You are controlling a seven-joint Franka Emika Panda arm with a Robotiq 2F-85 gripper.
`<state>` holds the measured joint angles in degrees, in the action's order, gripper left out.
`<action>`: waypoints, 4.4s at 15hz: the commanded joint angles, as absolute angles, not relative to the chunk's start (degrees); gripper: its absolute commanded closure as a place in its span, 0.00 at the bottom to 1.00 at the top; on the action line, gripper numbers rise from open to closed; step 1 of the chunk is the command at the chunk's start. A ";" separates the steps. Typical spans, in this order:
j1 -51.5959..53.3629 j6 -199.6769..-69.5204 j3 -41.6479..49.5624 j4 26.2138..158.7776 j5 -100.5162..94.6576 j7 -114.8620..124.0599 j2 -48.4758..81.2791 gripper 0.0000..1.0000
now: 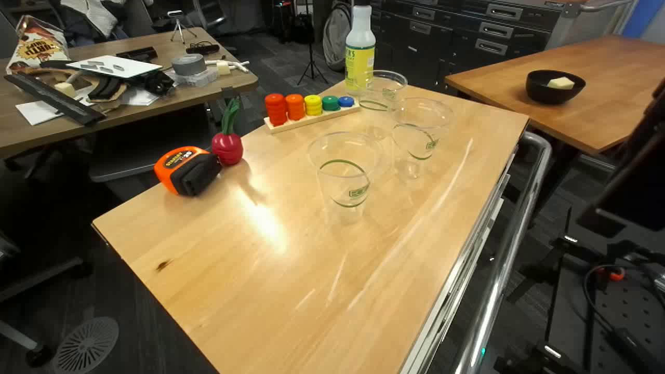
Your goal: Stack the cups from right to left
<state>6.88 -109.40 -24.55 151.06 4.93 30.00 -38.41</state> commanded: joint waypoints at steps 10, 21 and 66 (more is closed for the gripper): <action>5.86 -108.71 -18.70 148.33 2.42 27.40 -37.54 0.00; -2.26 -116.36 -8.01 138.99 -1.76 22.24 -25.32 0.00; -1.99 -106.83 -0.36 123.78 12.16 21.76 -14.32 0.93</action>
